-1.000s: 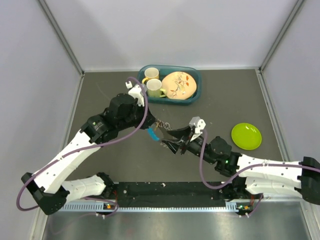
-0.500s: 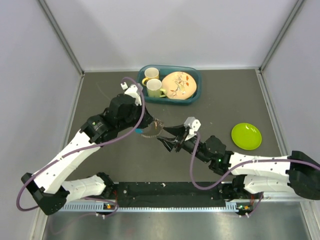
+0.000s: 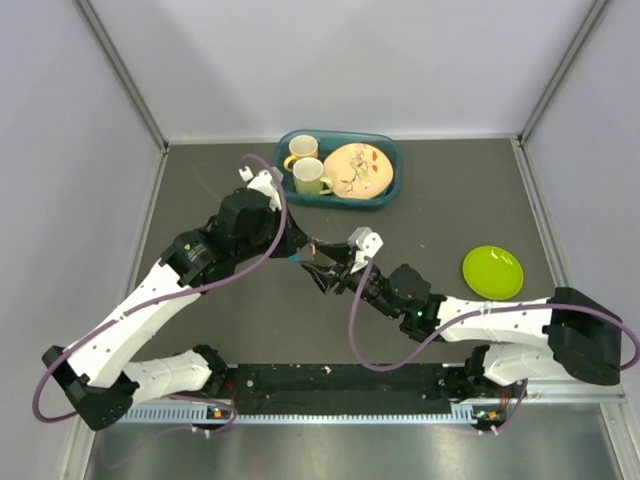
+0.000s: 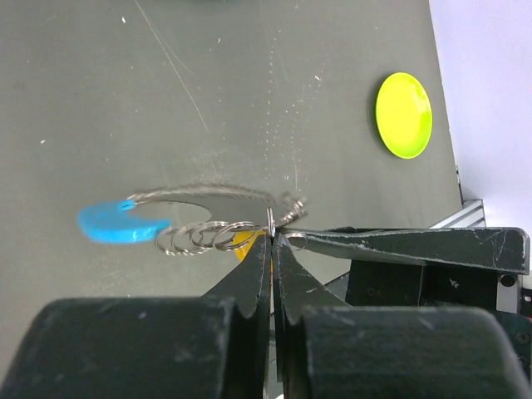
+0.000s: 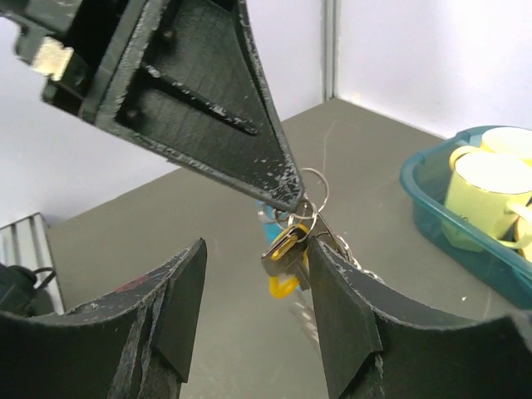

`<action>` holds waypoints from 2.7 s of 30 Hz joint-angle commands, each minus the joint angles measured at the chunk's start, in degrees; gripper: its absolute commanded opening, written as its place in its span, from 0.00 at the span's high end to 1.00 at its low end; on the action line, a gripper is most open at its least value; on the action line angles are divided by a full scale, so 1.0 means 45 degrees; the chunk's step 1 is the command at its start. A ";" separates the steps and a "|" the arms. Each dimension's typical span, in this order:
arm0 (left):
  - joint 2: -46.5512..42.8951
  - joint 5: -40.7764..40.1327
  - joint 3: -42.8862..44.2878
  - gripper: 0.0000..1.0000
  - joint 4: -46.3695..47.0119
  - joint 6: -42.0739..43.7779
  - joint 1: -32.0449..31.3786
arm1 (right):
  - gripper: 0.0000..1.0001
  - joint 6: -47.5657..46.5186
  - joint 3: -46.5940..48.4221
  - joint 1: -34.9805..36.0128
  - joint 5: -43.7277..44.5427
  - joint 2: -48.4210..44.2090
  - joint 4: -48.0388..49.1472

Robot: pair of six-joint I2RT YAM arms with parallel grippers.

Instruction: Remove the keys from the keyring

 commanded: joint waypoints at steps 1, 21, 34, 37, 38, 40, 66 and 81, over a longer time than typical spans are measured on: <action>-0.0603 0.0376 0.0370 1.00 0.0838 -0.0484 -0.0018 | 0.48 -0.0554 0.1003 0.0087 0.1067 0.0330 0.0355; -0.0896 0.0044 0.0174 1.00 0.0663 -0.0036 0.0020 | 0.86 -0.0009 0.0399 0.0087 0.2083 0.0683 0.0159; -0.0642 0.1215 0.0565 1.00 0.0195 0.0940 0.0138 | 1.00 -0.0300 0.0085 -0.0147 0.2063 0.0487 -0.0191; -0.0662 0.1605 0.0584 1.00 0.0096 0.1330 0.0216 | 1.00 -0.0359 0.0027 -0.0206 0.2063 0.0448 -0.0505; -0.0662 0.2013 0.0604 1.00 0.0057 0.1525 0.0293 | 1.00 -0.0417 -0.0031 -0.0226 0.2025 0.0429 -0.0505; -0.0565 0.2561 0.0623 1.00 0.0018 0.1741 0.0508 | 1.00 -0.0496 -0.0090 -0.0226 0.2044 0.0371 -0.0602; 0.1310 0.4967 0.2264 1.00 -0.2969 0.5432 0.2676 | 1.00 -0.2488 0.0337 -0.0226 0.2356 -0.0392 -0.4074; 0.2091 0.5162 0.2245 1.00 -0.2754 0.5862 0.2930 | 1.00 -0.3035 0.1509 -0.0187 0.1203 -0.0783 -0.6888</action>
